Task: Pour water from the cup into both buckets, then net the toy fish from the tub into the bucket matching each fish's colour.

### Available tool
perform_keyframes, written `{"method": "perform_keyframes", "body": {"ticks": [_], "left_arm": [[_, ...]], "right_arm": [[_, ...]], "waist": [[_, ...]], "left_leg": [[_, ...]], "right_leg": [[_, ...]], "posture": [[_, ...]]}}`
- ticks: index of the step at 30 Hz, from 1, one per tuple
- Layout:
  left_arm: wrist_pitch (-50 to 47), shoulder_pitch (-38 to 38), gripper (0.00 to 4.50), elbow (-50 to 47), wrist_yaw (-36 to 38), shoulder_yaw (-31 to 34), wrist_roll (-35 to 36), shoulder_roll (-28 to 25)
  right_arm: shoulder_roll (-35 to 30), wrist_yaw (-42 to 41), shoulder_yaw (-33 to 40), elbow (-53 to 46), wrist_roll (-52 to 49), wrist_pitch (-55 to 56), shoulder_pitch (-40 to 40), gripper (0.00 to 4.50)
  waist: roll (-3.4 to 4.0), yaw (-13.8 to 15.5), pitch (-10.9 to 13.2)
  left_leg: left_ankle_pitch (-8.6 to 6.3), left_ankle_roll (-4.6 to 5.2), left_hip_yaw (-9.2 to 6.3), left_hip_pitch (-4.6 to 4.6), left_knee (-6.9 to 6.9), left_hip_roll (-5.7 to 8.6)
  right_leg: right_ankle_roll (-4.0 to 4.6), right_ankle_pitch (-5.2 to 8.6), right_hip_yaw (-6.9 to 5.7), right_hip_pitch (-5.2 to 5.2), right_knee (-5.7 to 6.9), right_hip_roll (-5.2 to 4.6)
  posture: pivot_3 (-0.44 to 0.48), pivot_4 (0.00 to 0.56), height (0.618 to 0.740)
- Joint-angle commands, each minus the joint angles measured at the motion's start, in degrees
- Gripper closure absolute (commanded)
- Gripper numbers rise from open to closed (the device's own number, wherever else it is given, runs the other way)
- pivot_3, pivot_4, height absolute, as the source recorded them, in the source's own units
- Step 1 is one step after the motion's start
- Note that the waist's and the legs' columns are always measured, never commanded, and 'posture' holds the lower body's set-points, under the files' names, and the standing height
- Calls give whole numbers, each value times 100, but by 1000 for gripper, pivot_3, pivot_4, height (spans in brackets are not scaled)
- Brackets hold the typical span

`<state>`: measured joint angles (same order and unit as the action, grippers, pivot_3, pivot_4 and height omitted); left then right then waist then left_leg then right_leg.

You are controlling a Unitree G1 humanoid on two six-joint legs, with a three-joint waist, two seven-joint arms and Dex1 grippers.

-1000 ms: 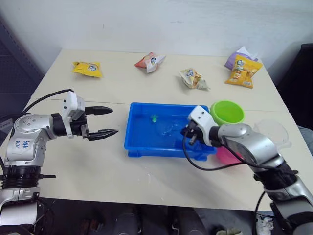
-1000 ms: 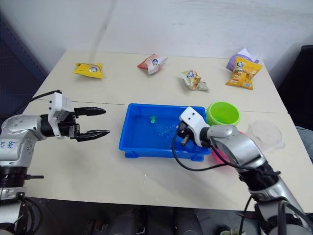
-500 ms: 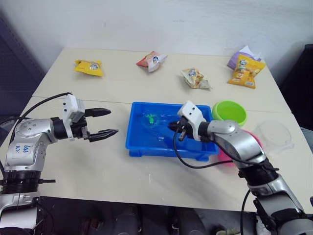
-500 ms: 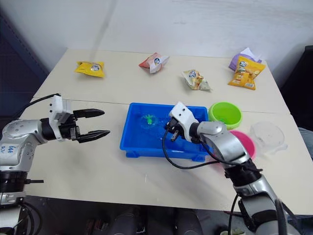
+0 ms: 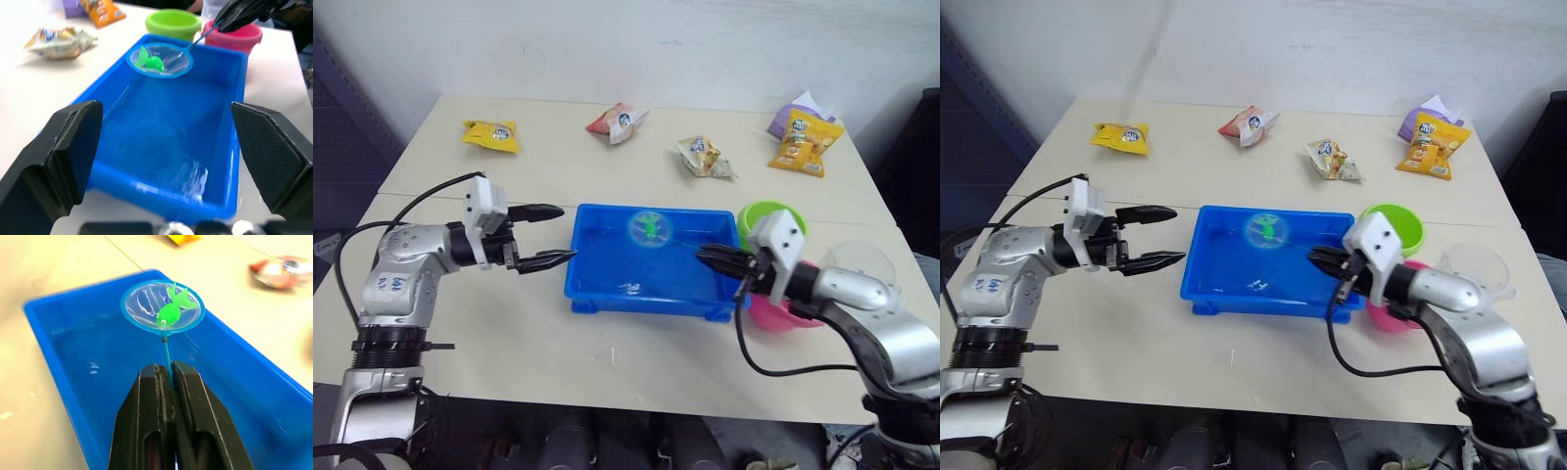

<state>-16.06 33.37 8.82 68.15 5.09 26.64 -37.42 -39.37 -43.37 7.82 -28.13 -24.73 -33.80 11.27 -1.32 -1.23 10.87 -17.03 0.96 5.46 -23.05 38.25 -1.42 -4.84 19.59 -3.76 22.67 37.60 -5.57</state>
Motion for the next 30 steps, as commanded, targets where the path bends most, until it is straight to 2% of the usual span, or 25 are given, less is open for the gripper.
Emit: {"method": "perform_keyframes", "body": {"ticks": [1, 4, 8, 14, 21, 30], "left_arm": [[119, 249, 22, 82, 80, -67, 40, 148], [167, 361, 22, 194, 136, -132, 14, 262], [251, 468, 22, 308, 172, -263, -22, 478], [331, 518, 22, 416, 199, -357, -46, 638], [357, 617, 22, 500, 207, -423, -59, 787], [319, 521, 22, 385, 125, -440, -38, 933]], "right_arm": [[-171, -111, 568, -473, -144, 304, -342, 4500], [-222, -43, 857, -595, -154, 370, -597, 4500], [-448, -101, 1762, -578, -27, 556, -1232, 4500], [-797, -214, 2401, 379, 516, 1455, -1524, 4500], [-1326, 165, 1980, 1975, 2028, 3482, -1192, 4500], [-2126, 1864, 1187, 3623, 4417, 6337, -910, 4500]], "waist": [[0, -16, 0], [0, -25, 0], [0, 13, 0], [0, 46, 0], [0, 48, 0], [0, 50, 0]], "left_leg": [[0, 0, 1, 1, 0, -1], [2, -2, 0, 2, 0, -3], [2, -3, 0, 7, 0, -1], [3, -2, 5, 19, 1, 2], [4, -2, 15, 33, 1, 2], [7, -7, 41, 55, -3, 1]], "right_leg": [[0, 0, 2, 0, 0, 2], [0, 0, 1, 0, 2, 5], [0, 0, 2, -5, 2, 6], [-1, -1, 6, -14, -2, 6], [-1, 0, 15, -19, -10, 6], [-2, 0, 39, -20, -7, 6]], "posture": [[0, 150, 738], [0, 150, 738], [0, 150, 738], [0, 150, 738], [0, 150, 738], [0, 150, 738]]}}
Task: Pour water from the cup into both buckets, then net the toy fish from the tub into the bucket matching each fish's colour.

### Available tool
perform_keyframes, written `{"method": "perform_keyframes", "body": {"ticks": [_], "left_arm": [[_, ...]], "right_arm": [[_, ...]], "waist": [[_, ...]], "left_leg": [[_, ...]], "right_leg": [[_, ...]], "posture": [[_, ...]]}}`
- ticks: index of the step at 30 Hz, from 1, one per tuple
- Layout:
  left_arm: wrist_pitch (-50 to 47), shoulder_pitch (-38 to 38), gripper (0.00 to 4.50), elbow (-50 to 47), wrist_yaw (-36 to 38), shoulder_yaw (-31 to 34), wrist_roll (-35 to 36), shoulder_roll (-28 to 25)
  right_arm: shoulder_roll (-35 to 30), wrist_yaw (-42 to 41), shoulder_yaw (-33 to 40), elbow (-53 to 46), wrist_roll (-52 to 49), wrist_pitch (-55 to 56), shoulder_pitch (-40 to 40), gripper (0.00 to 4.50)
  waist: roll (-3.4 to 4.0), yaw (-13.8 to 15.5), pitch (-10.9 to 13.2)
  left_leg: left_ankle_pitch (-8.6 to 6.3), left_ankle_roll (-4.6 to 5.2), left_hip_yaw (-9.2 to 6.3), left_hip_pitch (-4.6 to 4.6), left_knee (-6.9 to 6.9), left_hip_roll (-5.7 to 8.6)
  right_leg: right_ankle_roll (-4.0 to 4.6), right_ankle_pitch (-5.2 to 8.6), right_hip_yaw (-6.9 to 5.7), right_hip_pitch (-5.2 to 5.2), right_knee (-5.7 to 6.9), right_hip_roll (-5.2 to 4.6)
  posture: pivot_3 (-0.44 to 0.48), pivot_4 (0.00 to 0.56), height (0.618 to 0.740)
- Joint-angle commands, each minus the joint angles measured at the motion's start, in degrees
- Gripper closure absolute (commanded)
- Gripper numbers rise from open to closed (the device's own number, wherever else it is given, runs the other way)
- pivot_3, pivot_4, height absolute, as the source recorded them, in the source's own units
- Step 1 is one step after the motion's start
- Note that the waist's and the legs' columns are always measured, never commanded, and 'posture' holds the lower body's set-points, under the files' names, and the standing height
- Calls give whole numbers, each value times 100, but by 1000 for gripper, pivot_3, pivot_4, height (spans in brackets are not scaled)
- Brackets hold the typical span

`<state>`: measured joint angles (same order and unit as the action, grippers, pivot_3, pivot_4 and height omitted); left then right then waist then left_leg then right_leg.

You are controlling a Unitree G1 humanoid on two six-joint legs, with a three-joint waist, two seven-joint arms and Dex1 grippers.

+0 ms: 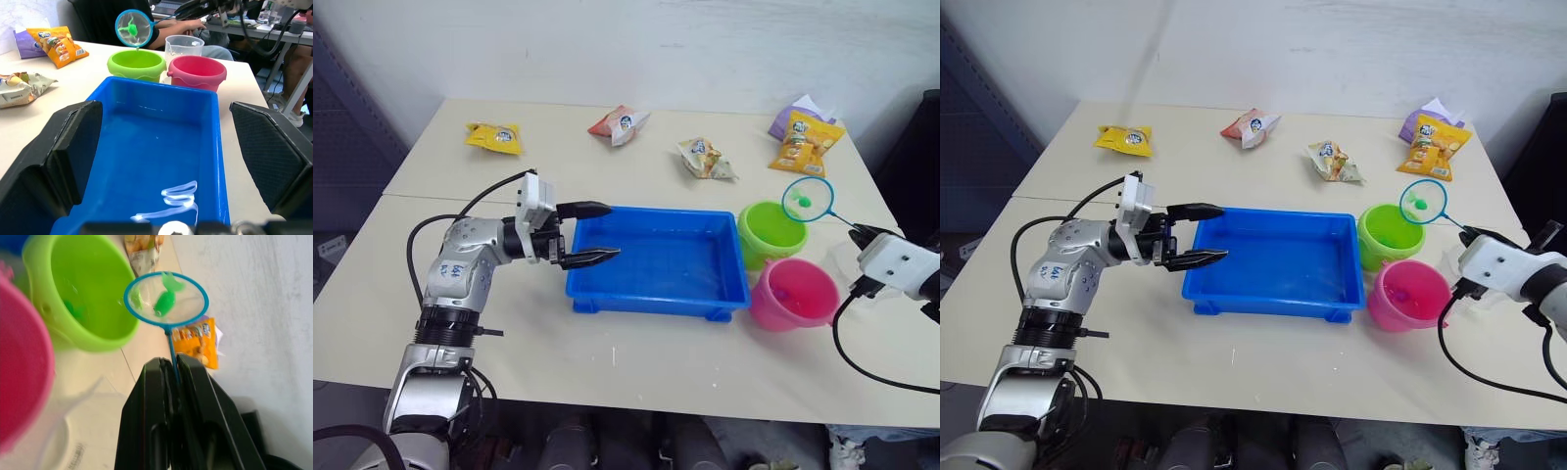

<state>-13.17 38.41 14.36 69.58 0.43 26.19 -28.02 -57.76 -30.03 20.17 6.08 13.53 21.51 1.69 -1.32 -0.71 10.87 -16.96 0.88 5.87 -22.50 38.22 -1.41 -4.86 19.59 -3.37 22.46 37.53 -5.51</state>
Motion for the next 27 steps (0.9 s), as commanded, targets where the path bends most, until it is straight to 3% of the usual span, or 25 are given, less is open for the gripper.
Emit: {"method": "perform_keyframes", "body": {"ticks": [1, 13, 24, 27], "left_arm": [[49, -16, 22, -150, -22, 36, -4, -5], [223, -98, 22, -67, 95, 77, -24, -14], [453, 76, 22, 131, 171, -34, -83, 228], [421, 27, 22, 91, 138, -65, -70, 304]], "right_arm": [[-375, 697, -101, 302, 826, 973, -13, 4500], [-858, 3312, -90, 447, 3142, 1966, -349, 4500], [-1051, 4639, -802, 1056, 3816, 2125, -37, 4500], [-1066, 4680, -1087, 1170, 3835, 2139, 131, 4500]], "waist": [[0, -8, 0], [0, -58, 0], [0, -88, 0], [0, -107, 0]], "left_leg": [[0, -1, 3, 4, -1, -1], [3, -7, 22, 17, -5, -5], [6, -13, 33, 25, -7, -8], [7, -13, 41, 29, -7, -9]], "right_leg": [[0, 0, 3, 0, 1, 1], [0, 0, 29, 1, 7, 5], [1, 1, 39, 0, 10, 12], [1, 1, 48, 3, 16, 13]], "posture": [[0, 150, 738], [0, 150, 738], [0, 150, 738], [0, 150, 738]]}}
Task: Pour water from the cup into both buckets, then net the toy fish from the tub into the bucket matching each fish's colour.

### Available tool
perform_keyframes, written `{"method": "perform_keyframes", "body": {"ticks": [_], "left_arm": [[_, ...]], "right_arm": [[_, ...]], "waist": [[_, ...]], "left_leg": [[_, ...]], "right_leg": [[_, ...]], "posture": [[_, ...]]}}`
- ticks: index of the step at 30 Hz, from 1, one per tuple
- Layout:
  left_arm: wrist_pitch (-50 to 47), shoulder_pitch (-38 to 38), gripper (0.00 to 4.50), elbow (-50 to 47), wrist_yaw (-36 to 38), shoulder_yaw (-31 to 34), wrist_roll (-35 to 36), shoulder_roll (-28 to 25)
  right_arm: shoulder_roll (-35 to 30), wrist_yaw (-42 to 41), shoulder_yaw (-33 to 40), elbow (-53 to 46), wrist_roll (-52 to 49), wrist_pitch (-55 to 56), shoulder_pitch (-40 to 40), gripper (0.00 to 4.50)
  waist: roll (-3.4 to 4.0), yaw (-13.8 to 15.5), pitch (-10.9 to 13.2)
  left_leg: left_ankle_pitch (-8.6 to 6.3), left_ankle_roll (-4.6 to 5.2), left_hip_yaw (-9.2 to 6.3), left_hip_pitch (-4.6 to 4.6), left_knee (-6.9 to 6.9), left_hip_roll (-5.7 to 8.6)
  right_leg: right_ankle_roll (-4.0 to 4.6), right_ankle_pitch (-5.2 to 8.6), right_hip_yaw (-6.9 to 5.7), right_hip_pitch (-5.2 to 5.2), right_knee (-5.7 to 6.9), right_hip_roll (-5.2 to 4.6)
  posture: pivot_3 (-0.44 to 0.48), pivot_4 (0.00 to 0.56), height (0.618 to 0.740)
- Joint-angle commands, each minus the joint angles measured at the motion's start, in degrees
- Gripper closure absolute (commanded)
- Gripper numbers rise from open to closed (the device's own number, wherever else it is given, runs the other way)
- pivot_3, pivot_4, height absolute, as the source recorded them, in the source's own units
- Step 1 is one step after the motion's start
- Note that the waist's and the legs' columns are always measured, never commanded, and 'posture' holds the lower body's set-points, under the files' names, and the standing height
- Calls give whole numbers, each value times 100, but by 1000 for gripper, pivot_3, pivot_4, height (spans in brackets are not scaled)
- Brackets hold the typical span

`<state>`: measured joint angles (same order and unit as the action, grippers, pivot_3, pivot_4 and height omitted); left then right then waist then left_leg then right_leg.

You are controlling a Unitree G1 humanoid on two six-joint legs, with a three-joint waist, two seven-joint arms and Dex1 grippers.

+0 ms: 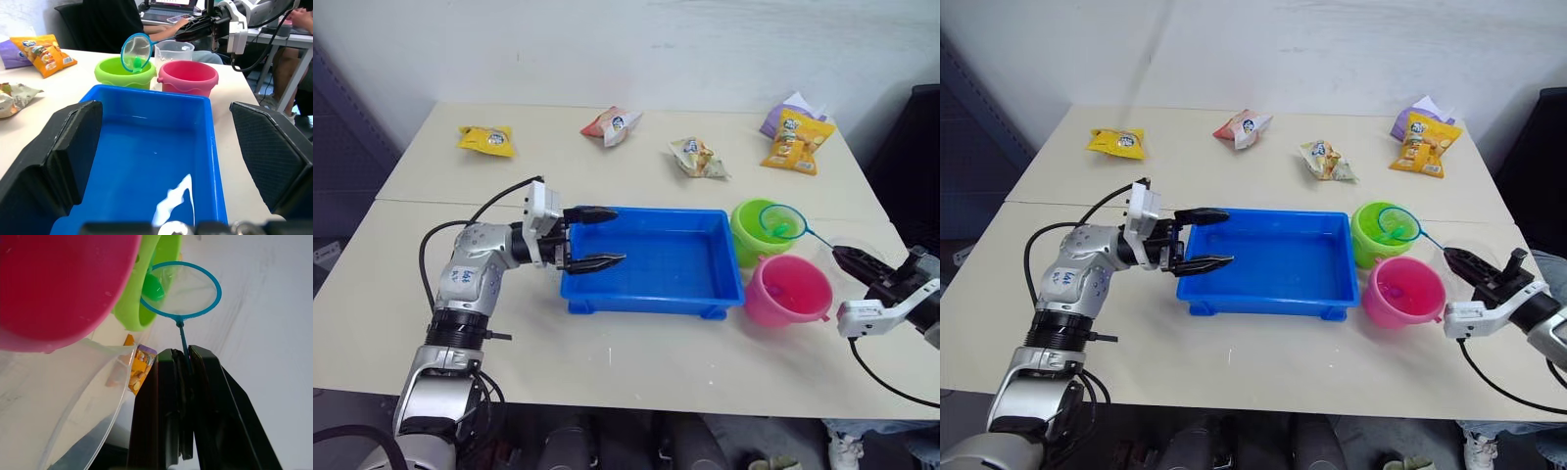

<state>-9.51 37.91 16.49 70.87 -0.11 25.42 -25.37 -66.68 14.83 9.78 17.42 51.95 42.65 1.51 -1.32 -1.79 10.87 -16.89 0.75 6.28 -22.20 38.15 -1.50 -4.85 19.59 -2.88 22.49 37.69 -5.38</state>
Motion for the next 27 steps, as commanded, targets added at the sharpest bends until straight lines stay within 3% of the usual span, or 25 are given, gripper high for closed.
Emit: {"method": "perform_keyframes", "body": {"ticks": [1, 9, 14, 17, 19, 23, 27], "left_arm": [[67, 53, 22, -145, 18, -44, -19, 46], [60, -6, 22, -229, -48, -43, -8, 52], [61, -33, 22, -244, -50, -33, 0, 41], [71, -43, 22, -224, -76, -14, 15, 69], [83, -40, 22, -217, -50, -36, 5, 72], [103, -39, 22, -197, -66, 0, 21, 77], [82, -55, 22, -216, -88, -6, 17, 77]], "right_arm": [[-183, 244, -81, 61, 4, 14, 144, 4500], [-261, 370, -67, 119, -111, -177, 231, 4500], [-373, 883, -20, 187, 73, -413, 470, 4500], [-248, -126, -697, 721, -283, -160, 773, 4500], [-244, -20, -843, 775, -247, -2, 783, 4500], [-443, 521, -437, 250, -226, -169, 737, 4500], [-491, 462, -153, -173, -293, -385, 509, 4500]], "waist": [[0, 8, 0], [0, 20, 0], [1, 6, 0], [0, 9, 0], [0, 12, 0], [10, 26, 0], [11, 9, -1]], "left_leg": [[0, 0, 1, 2, 0, -1], [0, -1, 2, 2, -1, -2], [1, -1, 5, 4, -1, -3], [1, -1, 8, 5, 0, -3], [1, -1, 6, 6, 0, -5], [0, 0, 10, -3, -2, 2], [1, -1, 11, 3, 0, -5]], "right_leg": [[0, 0, 1, -1, 1, 1], [0, 0, 2, -1, 0, 1], [0, 0, 5, 0, 3, 2], [0, 0, 7, 1, 4, 3], [0, 0, 5, -3, 0, 6], [0, 0, 7, 7, 3, -2], [0, 0, 9, 5, 7, 3]], "posture": [[0, 150, 738], [0, 150, 738], [0, 150, 738], [0, 150, 738], [0, 150, 738], [0, 150, 738], [0, 150, 738]]}}
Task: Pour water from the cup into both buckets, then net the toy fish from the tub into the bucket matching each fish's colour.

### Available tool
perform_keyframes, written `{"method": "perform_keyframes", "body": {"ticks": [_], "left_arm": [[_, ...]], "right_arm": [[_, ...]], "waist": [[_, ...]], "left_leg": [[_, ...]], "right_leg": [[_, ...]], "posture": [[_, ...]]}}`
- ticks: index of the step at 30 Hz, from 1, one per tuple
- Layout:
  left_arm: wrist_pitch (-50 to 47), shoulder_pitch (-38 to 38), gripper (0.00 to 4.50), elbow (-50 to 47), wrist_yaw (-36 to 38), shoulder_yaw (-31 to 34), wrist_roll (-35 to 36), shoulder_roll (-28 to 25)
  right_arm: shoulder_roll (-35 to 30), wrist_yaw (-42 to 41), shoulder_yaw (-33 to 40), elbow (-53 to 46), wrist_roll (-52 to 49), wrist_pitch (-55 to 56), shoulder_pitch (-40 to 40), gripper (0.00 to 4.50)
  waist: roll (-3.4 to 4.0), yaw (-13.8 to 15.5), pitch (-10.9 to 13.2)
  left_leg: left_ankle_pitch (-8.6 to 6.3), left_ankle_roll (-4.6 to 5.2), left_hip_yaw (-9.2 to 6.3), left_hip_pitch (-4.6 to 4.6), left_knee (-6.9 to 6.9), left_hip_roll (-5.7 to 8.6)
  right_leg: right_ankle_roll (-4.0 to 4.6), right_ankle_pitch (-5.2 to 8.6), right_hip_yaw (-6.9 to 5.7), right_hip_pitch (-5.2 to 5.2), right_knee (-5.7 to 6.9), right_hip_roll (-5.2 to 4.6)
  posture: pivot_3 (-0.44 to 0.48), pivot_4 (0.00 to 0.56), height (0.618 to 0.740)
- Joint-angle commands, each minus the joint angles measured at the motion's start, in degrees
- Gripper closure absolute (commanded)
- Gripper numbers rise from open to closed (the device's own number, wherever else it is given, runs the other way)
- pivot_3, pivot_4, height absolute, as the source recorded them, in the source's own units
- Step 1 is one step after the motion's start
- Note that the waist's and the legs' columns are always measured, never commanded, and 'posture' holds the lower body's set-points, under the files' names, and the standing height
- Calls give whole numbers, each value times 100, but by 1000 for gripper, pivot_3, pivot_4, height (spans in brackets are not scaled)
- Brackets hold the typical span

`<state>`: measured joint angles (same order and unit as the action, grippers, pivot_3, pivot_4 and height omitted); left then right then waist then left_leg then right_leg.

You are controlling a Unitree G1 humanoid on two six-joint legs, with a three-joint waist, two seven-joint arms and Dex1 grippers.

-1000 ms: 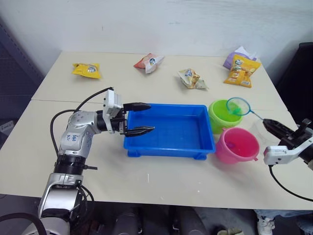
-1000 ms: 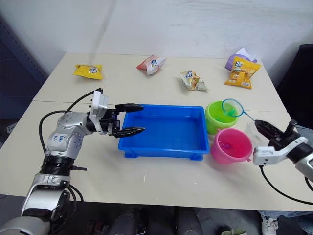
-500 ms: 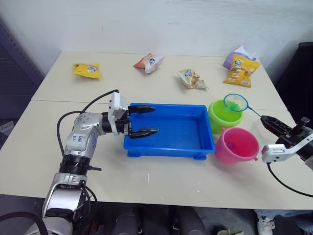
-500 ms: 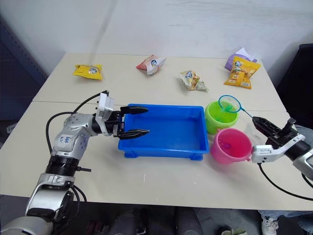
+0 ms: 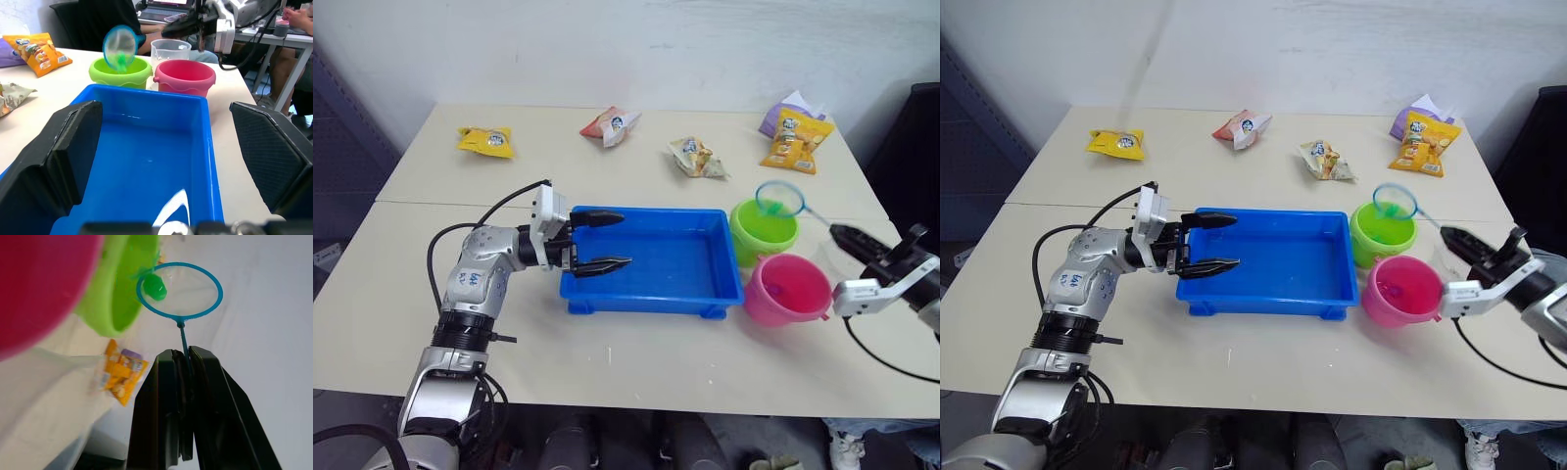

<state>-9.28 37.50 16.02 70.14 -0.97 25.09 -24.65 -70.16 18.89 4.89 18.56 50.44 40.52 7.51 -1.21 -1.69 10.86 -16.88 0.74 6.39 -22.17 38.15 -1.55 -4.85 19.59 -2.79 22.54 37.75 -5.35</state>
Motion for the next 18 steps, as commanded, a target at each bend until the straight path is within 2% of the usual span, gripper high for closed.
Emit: {"method": "perform_keyframes", "body": {"ticks": [1, 4, 6, 7, 10, 14, 18], "left_arm": [[50, -16, 22, -174, -21, 81, 53, 5], [37, -17, 22, -172, -37, 87, 60, 10], [34, -15, 22, -162, -44, 88, 63, 20], [27, -16, 22, -169, -41, 77, 63, 24], [39, -7, 22, -169, -13, 53, 47, 12], [55, -16, 22, -150, -88, 116, 69, 22], [43, -4, 22, -124, -88, 106, 71, 33]], "right_arm": [[-146, 73, 366, -336, -143, -167, -132, 4500], [-47, 50, 404, -421, -150, -303, -208, 4500], [86, -284, 61, -270, -153, -361, -196, 4500], [104, -180, 31, -274, -112, -308, -223, 4500], [81, 89, 273, -546, -80, -392, -233, 4500], [-148, -103, 721, -684, -319, -469, -319, 4500], [174, -121, 298, -499, -94, -615, -357, 4500]], "waist": [[0, 2, 0], [0, 11, 0], [-1, 11, 0], [-1, 10, 0], [0, 9, 0], [1, 3, -1], [-4, 11, -2]], "left_leg": [[0, -2, 0, 1, -1, -3], [1, -3, 0, 0, 0, -2], [1, -3, 0, 0, 0, -1], [1, -3, -1, 0, 0, -1], [1, -3, -1, 0, 0, -1], [1, -3, 4, 1, 0, -2], [0, -3, 0, 1, 0, -3]], "right_leg": [[0, 0, 0, 0, 0, 2], [0, 0, -1, -1, -2, 2], [0, 0, -1, -1, -2, 1], [0, 0, -1, -3, -2, 2], [0, 0, -1, -1, -2, 2], [0, 0, 3, 1, 1, 2], [0, 0, 0, -4, -5, 2]], "posture": [[0, 150, 738], [0, 150, 738], [0, 150, 738], [0, 150, 738], [0, 150, 738], [0, 150, 738], [0, 150, 738]]}}
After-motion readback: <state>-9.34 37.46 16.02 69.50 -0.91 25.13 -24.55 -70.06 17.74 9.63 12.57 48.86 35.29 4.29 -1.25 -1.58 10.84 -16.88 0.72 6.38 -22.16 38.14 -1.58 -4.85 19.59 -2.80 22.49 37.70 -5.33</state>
